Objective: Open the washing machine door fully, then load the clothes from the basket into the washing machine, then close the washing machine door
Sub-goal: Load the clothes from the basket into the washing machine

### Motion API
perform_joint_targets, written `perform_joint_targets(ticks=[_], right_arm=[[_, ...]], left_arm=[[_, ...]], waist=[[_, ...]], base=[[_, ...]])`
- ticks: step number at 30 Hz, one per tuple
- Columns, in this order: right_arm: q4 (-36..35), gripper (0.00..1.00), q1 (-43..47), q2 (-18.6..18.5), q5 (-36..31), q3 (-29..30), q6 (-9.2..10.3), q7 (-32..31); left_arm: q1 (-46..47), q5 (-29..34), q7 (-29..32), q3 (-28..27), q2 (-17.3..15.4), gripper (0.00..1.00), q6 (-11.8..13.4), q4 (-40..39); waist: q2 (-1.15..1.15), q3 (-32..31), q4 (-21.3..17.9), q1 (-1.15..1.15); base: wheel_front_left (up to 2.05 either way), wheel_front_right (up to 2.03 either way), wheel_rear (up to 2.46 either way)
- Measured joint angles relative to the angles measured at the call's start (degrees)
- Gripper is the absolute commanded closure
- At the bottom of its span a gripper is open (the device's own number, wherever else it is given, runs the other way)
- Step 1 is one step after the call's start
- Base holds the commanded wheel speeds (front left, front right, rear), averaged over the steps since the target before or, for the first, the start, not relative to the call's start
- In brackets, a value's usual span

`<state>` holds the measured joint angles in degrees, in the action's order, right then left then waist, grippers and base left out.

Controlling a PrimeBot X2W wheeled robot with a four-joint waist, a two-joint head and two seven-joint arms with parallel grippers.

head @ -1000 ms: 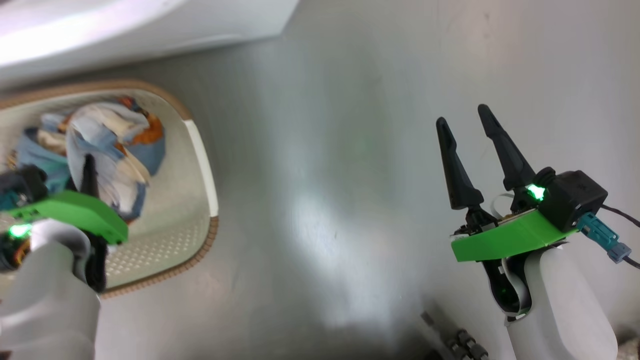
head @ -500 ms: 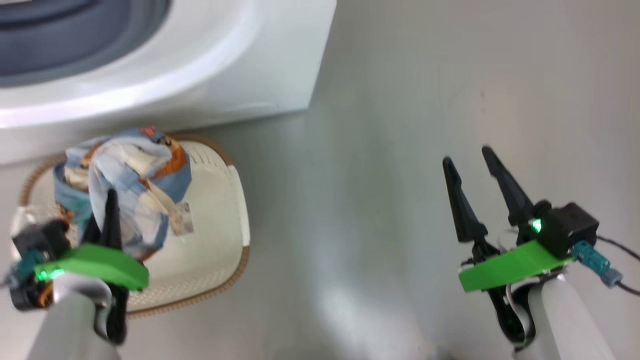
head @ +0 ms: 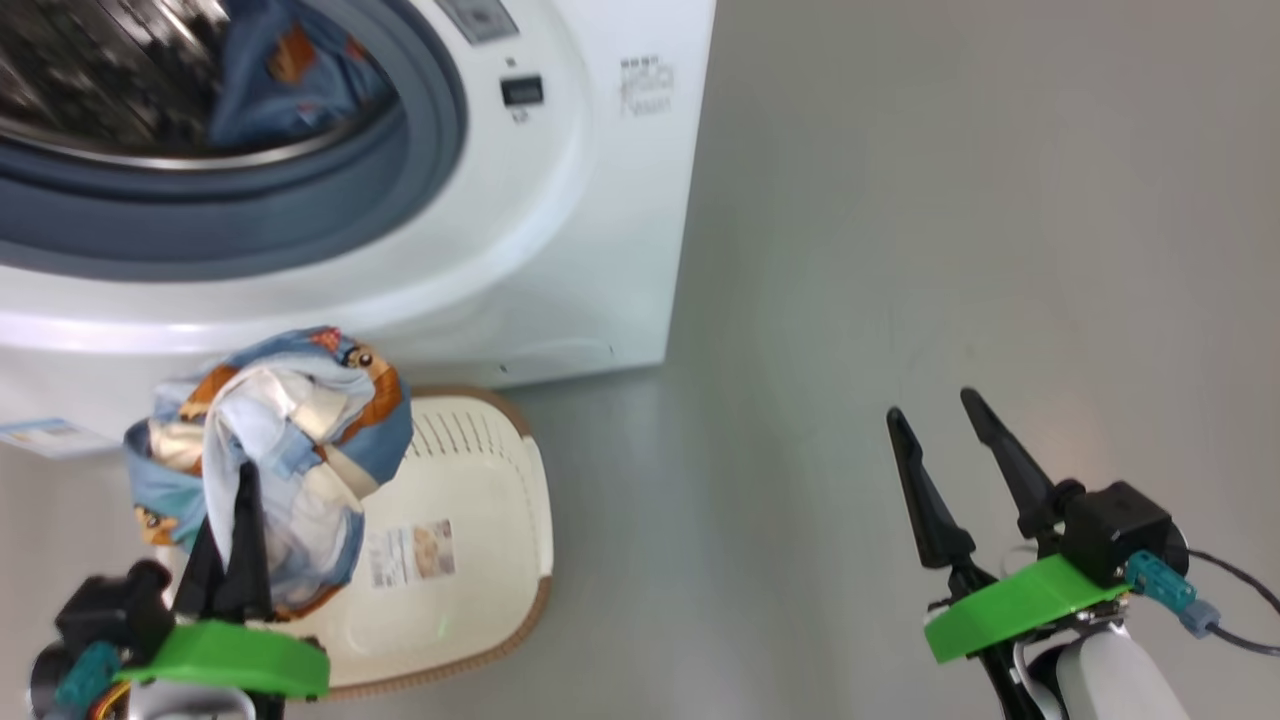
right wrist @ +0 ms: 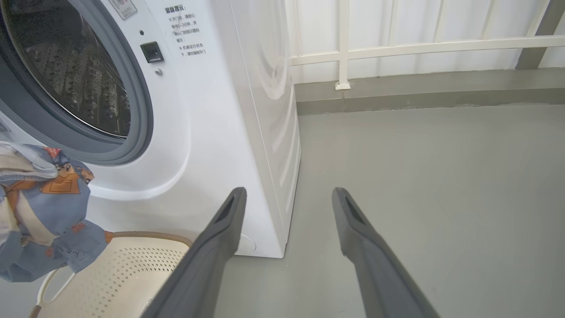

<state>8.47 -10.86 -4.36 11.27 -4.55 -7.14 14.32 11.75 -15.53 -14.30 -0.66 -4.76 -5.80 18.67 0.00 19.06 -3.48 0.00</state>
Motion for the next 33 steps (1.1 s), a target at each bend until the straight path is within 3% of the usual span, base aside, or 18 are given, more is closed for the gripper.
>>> perform_joint_targets(ticks=[14, 33], right_arm=[[-0.2, 0.00, 5.5, -0.2, -0.7, 0.0, 0.00, 0.0], [-1.2, 0.00, 9.9, -0.2, -1.6, 0.7, 0.00, 0.0]], left_arm=[[-12.0, 5.4, 0.0, -3.4, 1.4, 1.00, 0.6, -12.0], [-21.6, 7.0, 0.0, -5.1, 2.1, 1.00, 0.8, -20.6]], waist=[[0.00, -11.2, 2.0, 0.00], [0.00, -17.7, 3.3, 0.00]], base=[[0.00, 0.00, 0.00], [0.00, 0.00, 0.00]])
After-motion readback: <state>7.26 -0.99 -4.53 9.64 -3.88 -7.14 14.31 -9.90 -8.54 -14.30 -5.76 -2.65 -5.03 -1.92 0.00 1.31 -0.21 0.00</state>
